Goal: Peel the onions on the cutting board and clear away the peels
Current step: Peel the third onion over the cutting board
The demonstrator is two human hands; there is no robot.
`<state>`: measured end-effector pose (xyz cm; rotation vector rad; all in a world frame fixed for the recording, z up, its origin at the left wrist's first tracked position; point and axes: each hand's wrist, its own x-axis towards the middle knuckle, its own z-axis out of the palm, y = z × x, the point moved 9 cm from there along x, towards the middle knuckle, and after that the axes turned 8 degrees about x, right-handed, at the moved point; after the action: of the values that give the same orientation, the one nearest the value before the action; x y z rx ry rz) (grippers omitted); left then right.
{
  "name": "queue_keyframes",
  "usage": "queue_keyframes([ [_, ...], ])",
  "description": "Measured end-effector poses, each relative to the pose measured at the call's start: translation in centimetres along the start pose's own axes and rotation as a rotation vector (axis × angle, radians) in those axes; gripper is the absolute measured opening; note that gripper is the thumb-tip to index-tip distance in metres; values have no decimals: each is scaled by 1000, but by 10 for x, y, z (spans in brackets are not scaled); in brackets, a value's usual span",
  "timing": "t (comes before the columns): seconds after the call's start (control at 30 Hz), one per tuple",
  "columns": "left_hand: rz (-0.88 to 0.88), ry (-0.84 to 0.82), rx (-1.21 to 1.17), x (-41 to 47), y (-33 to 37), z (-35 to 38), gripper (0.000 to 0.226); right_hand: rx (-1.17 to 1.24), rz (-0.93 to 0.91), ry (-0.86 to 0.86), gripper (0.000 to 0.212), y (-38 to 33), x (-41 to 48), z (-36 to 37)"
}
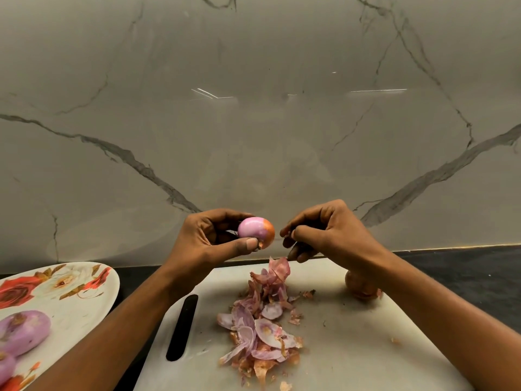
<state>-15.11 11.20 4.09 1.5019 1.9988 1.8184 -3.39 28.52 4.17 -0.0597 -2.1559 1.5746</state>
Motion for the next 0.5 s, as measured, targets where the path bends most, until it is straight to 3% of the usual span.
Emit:
queue_keyframes([
  [0.1, 5, 1, -2, 0, 1, 0, 47, -12, -8, -59, 8, -3, -3, 4],
  [0.37, 43, -85, 11, -2, 2, 9, 51, 87, 38, -107, 39, 1, -4, 11],
  [0.5, 74, -100, 64, -2, 3, 12, 51, 78, 26, -120, 27, 3, -5, 18],
])
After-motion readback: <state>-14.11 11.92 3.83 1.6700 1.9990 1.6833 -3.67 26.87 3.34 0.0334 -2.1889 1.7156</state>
